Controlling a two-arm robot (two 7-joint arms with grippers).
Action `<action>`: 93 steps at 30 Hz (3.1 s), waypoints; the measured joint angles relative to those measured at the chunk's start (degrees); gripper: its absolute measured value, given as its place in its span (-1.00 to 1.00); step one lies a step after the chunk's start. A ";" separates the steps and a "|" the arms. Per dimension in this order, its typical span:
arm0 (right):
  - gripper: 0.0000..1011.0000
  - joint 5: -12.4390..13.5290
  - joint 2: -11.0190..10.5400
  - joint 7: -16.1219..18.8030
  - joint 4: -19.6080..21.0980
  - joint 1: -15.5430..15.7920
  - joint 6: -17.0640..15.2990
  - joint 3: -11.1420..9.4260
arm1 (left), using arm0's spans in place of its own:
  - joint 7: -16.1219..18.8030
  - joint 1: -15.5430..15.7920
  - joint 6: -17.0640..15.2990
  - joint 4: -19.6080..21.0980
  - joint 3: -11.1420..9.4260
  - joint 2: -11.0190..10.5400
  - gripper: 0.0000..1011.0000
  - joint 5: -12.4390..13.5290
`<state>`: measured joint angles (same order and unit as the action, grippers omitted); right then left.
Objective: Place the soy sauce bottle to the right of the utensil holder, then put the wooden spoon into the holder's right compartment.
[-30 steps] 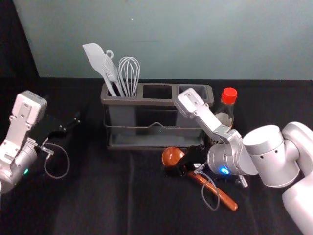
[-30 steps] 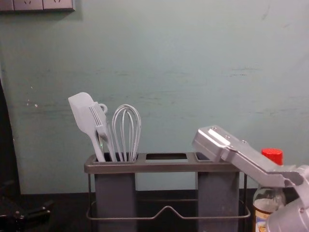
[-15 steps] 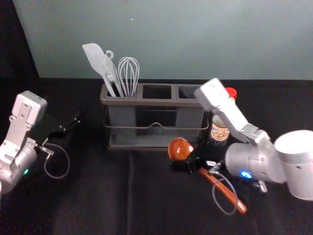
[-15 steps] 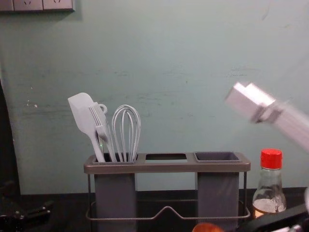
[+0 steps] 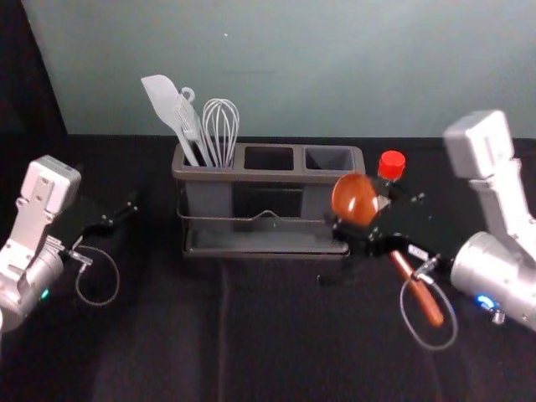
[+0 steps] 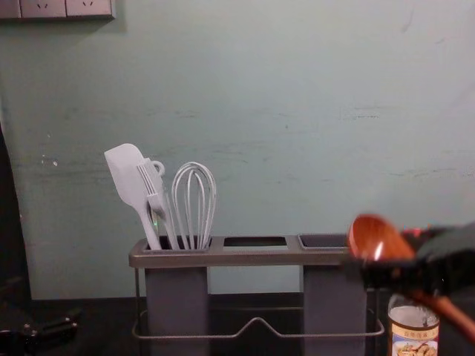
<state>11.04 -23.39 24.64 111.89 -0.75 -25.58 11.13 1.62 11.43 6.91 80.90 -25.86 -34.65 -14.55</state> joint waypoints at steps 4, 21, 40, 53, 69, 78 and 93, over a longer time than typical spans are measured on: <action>0.66 1.91 0.81 -0.68 0.15 2.24 7.73 -2.35 | 0.00 0.00 0.00 0.00 0.00 0.00 0.98 0.00; 0.66 5.50 2.99 -1.59 -1.98 4.62 24.41 -5.34 | 0.00 0.00 0.00 0.00 0.00 0.00 0.98 0.00; 0.66 5.39 3.00 -1.53 -1.88 4.54 23.96 -5.27 | 0.00 0.00 0.00 0.00 0.00 0.00 0.98 0.00; 0.66 7.40 4.86 0.26 -10.14 -10.55 25.53 -0.38 | 0.00 0.00 0.00 0.00 0.00 0.00 0.98 0.00; 0.66 11.68 12.90 2.47 -31.10 -25.36 38.14 4.37 | 0.00 0.00 0.00 0.00 0.00 0.00 0.98 0.00; 0.66 13.88 15.78 2.94 -38.79 -26.50 46.04 4.89 | 0.00 0.00 0.00 0.00 0.00 0.00 0.98 0.00; 0.66 14.01 17.74 4.68 -46.92 -25.68 51.32 5.48 | 0.00 0.00 0.00 0.00 0.00 0.00 0.98 0.00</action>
<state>25.05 -5.66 29.32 64.97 -26.43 25.74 16.61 1.62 11.43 6.91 80.90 -25.86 -34.65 -14.55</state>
